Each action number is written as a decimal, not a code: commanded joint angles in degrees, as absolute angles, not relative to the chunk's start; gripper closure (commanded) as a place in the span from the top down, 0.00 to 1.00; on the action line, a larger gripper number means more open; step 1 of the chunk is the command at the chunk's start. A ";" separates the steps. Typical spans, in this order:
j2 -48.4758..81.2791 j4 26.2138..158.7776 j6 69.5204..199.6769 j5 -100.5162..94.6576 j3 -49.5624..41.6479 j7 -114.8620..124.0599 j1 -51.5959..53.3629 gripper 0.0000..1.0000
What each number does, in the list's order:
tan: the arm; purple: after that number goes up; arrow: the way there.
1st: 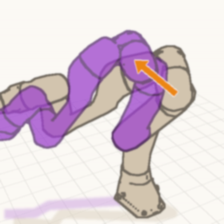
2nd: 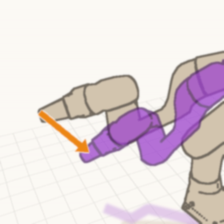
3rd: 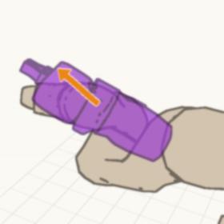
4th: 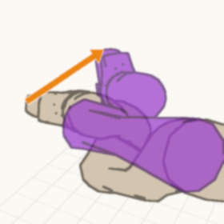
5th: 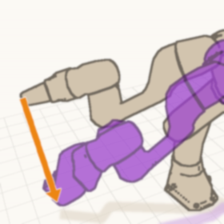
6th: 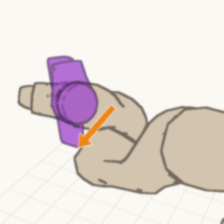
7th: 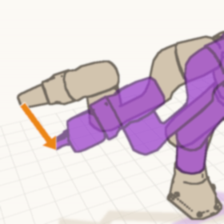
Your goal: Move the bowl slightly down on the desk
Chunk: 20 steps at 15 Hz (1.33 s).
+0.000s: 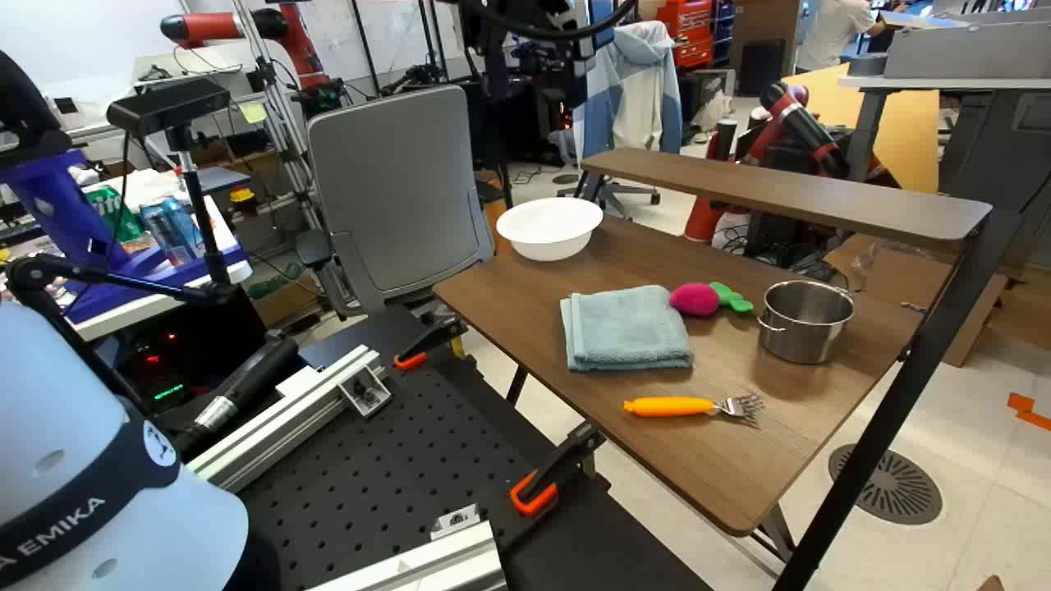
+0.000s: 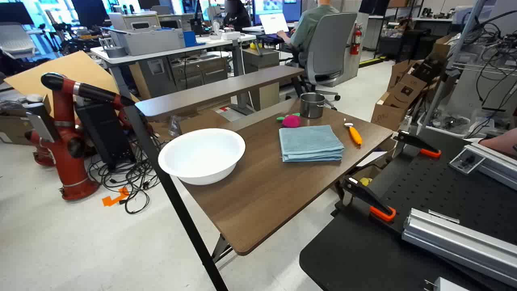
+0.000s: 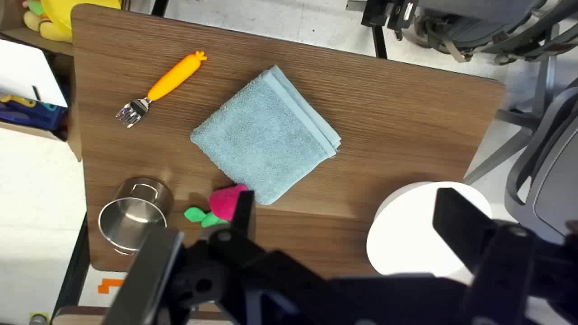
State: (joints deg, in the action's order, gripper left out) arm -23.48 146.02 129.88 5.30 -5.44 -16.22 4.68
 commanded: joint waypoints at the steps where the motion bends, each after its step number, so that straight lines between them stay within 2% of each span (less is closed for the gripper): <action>1: -23.47 145.93 129.72 5.53 -4.95 -16.37 4.18 1.00; 20: -20.49 145.03 132.43 8.13 -5.24 -18.34 5.83 1.00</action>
